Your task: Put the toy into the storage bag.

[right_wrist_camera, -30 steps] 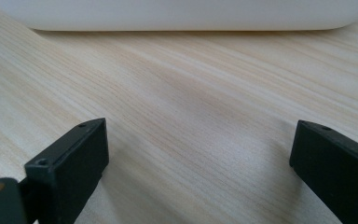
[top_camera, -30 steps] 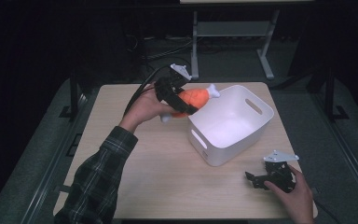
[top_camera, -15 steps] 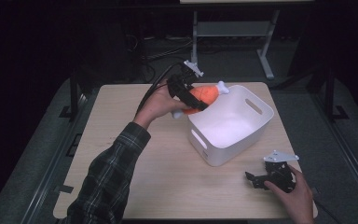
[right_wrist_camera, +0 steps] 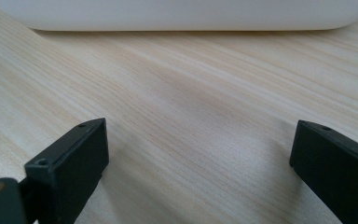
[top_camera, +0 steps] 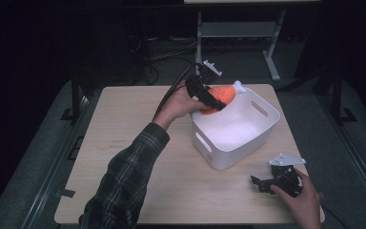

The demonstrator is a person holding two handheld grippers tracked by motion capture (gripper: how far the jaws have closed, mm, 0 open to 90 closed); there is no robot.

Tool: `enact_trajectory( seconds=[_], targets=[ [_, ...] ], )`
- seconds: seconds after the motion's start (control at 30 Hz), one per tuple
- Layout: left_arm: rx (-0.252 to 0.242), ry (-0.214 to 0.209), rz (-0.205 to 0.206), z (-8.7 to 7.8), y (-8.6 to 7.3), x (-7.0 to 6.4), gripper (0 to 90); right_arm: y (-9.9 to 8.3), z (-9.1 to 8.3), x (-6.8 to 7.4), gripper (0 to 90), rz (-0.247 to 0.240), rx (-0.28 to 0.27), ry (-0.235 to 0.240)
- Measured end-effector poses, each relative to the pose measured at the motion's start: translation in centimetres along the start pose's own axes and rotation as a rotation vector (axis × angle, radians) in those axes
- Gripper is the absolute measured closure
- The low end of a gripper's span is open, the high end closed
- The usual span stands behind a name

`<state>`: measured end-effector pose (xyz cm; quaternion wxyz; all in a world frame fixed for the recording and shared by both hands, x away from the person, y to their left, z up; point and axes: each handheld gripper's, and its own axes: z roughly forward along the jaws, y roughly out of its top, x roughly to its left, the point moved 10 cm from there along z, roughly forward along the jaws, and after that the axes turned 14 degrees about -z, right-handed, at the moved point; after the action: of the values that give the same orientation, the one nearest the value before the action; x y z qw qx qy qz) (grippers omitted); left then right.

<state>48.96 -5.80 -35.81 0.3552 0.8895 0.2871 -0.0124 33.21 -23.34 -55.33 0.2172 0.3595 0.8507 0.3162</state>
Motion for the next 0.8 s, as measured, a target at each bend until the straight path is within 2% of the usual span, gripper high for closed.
enact_trajectory(
  seconds=[0.23, 0.27, 0.3, 0.53, 0.8],
  targets=[
    [-0.001, 0.01, -0.009, 1.5, 0.4, 0.0, 23.6, 0.0, 0.0, 0.0, 4.0, 0.0, 0.0, 0.0],
    [-0.004, 0.003, -0.026, 1.9, 0.5, -0.2, 23.5, 0.0, 0.0, 0.0, 3.9, 0.0, 0.0, 0.0],
    [-0.004, 0.003, -0.026, 1.9, 0.5, -0.2, 23.4, 0.0, 0.0, 0.0, 3.9, 0.0, 0.0, 0.0],
    [0.028, 0.015, -0.027, 3.7, 0.2, 0.0, 22.6, 0.0, 0.0, 0.0, 3.9, 0.0, 0.0, 0.0],
    [0.06, 0.028, -0.028, 4.7, -0.2, 0.1, 21.7, 0.0, 0.0, 0.0, 3.9, -0.001, 0.0, 0.0]
  ],
)
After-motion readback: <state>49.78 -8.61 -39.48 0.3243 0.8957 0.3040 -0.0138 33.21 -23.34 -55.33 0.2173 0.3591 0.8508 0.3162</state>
